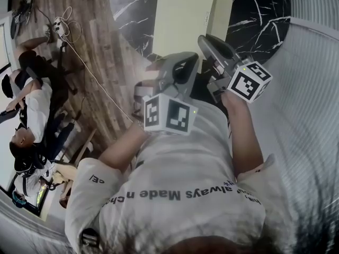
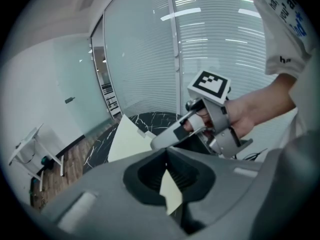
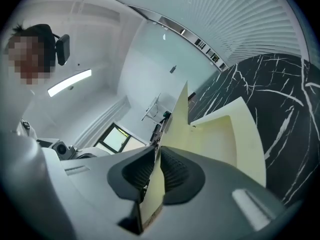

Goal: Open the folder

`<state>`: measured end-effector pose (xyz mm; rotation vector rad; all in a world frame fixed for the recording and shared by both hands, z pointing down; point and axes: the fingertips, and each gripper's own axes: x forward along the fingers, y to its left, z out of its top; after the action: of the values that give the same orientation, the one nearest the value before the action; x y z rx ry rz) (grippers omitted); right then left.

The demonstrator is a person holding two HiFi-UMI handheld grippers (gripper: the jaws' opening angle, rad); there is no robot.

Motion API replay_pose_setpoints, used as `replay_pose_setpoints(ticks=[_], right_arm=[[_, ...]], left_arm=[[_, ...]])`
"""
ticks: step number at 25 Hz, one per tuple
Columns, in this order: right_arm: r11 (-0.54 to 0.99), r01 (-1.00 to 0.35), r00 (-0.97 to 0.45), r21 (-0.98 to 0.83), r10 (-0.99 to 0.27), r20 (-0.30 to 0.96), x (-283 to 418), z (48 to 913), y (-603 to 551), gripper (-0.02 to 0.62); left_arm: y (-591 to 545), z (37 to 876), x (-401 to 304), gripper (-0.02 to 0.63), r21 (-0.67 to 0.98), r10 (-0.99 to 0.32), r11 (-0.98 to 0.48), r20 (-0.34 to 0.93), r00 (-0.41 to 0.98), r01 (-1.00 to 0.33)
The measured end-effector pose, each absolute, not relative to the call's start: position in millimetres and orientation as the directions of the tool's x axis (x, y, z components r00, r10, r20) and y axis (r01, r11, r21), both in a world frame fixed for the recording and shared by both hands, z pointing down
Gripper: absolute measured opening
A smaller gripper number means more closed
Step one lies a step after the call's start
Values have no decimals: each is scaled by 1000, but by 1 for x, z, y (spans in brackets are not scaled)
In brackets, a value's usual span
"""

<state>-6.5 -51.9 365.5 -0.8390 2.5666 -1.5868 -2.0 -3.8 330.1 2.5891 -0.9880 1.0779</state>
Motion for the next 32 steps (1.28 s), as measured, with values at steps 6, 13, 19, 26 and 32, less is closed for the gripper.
replay_pose_setpoints(ticks=[6, 13, 19, 26, 32], right_arm=[[370, -382, -888, -847, -399, 227, -27, 352, -55, 41], [425, -328, -924, -844, -330, 193, -52, 339, -50, 56], [488, -288, -948, -824, -270, 172, -75, 329, -43, 68], [516, -249, -963, -819, -219, 155, -96, 321, -40, 117], [527, -242, -966, -814, -211, 151, -107, 318, -37, 127]], left_arm=[[9, 311, 4, 3, -102, -506, -792, 661, 554, -602], [19, 312, -2, 3, -97, -482, -802, 687, 543, -589], [22, 320, -20, 3, -183, -488, -798, 755, 437, -575], [18, 329, -55, 2, -252, -513, -766, 794, 327, -591], [15, 327, -86, 2, -286, -537, -729, 803, 260, -622]])
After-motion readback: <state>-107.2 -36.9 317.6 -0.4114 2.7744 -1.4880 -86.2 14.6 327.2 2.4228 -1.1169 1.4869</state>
